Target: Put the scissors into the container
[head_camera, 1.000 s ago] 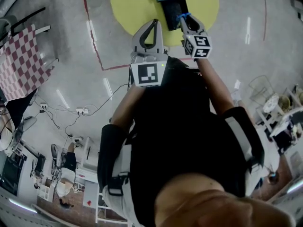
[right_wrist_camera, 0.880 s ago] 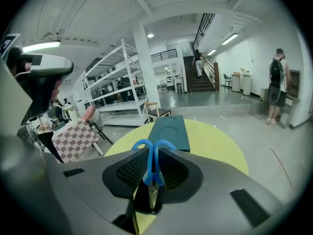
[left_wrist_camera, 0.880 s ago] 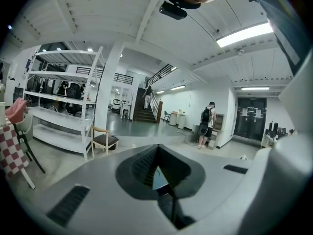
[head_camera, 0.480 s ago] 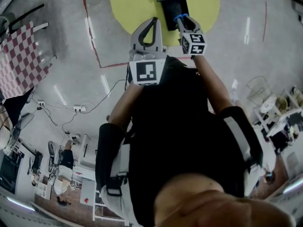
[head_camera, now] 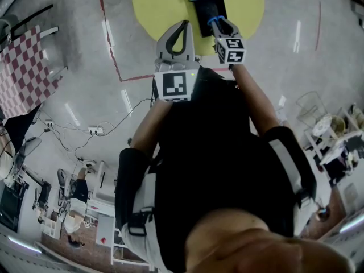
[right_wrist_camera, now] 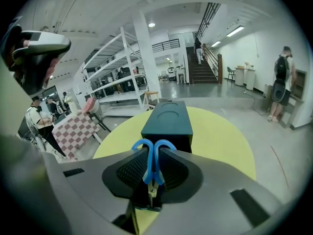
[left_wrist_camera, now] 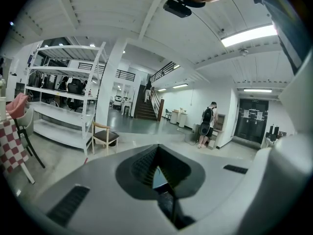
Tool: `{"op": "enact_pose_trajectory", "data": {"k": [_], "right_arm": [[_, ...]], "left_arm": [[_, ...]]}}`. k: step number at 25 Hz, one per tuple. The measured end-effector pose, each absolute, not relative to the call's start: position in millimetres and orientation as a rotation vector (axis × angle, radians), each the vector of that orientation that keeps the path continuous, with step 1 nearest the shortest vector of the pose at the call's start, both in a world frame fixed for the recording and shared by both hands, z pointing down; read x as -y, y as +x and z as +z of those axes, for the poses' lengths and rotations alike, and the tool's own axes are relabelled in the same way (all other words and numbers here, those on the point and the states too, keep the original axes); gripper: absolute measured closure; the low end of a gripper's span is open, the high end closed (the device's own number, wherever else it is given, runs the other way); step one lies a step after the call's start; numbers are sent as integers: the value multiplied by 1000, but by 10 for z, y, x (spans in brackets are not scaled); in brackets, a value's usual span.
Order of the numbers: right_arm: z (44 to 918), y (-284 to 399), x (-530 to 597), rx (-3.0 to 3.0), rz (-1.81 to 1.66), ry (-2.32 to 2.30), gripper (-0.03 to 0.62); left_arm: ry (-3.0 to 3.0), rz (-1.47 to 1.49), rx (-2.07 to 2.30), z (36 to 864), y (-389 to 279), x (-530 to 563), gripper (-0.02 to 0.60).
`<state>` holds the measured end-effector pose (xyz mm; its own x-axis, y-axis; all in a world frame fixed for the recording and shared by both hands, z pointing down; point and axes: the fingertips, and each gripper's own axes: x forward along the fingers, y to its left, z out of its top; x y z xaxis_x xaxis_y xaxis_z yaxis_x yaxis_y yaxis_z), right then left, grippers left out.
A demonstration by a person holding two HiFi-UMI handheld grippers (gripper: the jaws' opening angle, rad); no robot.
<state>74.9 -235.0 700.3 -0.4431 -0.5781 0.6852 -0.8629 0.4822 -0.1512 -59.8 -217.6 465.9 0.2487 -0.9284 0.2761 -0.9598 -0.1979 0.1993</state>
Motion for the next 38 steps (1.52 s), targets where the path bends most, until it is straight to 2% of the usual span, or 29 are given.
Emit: {"op": "enact_pose_trajectory", "data": {"k": [38], "right_arm": [[7712,631,2889,1898,774,1097,519]], "left_arm": [[2171,167,1721,4789,-697,2407,584]]}}
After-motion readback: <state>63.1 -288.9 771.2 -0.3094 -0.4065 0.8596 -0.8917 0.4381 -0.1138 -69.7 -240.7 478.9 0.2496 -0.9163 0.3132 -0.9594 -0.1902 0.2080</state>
